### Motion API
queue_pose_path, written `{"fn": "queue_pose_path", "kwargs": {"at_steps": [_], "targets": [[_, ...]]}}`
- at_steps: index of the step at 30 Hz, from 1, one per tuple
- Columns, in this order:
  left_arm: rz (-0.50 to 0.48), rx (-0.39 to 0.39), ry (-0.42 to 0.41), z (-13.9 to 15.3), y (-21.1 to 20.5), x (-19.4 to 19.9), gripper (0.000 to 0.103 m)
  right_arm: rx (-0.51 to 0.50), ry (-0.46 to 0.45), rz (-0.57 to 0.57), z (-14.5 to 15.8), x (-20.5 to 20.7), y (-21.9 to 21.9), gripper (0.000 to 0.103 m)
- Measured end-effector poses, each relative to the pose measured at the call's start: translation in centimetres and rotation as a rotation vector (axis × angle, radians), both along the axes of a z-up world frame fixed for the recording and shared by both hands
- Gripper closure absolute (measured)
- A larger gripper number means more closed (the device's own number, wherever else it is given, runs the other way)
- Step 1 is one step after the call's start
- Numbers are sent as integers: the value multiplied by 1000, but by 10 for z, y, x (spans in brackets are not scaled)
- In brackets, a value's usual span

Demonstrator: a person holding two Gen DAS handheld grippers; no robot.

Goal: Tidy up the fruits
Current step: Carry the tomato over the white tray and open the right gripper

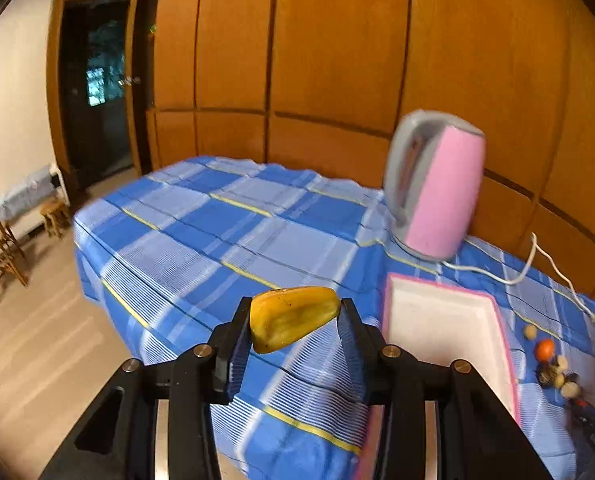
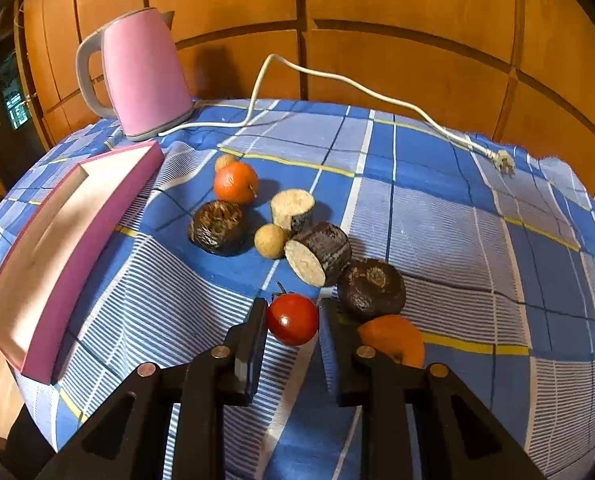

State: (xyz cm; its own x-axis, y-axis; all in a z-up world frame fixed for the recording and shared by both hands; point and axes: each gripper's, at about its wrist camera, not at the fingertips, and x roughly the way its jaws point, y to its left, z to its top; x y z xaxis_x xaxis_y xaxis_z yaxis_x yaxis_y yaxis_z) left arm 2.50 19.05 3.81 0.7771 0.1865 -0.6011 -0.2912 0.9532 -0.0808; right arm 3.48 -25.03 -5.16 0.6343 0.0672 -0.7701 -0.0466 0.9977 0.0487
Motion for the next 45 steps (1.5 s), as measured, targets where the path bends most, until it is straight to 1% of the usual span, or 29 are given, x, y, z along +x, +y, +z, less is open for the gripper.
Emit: {"fn": "queue_pose_path", "kwargs": {"at_steps": [3,6,9,11,12,14,16,19,21,23,26,29,32,37,39,41,45], "targets": [[-17,-41,19,-11,-9,-2,61,36,-9,15,8,-1,2,78],[-60,-52,41,-23,-26,-3,61,80,-13,60,16,0,12,78],[-106,-68,59,-32,-43,-5,61,94,-13,128,22,4,31,78],[-131,-84,75,-37,-52,-4,61,136,0,172,25,7,43,78],[-147,-82,79,-40,-57,-3,61,165,7,204,27,9,51,78],[-162,-74,81,-41,-63,-4,61,168,4,264,31,13,71,78],[-175,-95,47,-38,-63,-7,61,183,15,334,33,19,94,78],[-154,-82,-17,-24,-55,-16,61,180,22,431,34,27,131,78],[-112,-81,-56,-14,-43,-22,61,151,28,490,30,34,157,78],[-35,-55,-106,-1,-26,-31,61,128,37,523,23,40,176,78],[66,-50,-149,14,3,-41,61,94,42,545,14,44,194,78],[155,-74,-177,24,34,-49,61,67,40,555,8,49,205,78],[195,-76,-184,26,50,-53,61,52,39,550,5,51,208,78],[163,-83,-167,19,44,-49,61,38,52,508,-1,58,201,78],[127,-95,-150,15,33,-44,61,33,47,492,-1,62,198,78],[87,-89,-127,9,19,-37,61,35,54,478,-3,67,196,78],[25,-116,-82,-1,-3,-26,61,59,60,443,-5,77,190,78]]}}
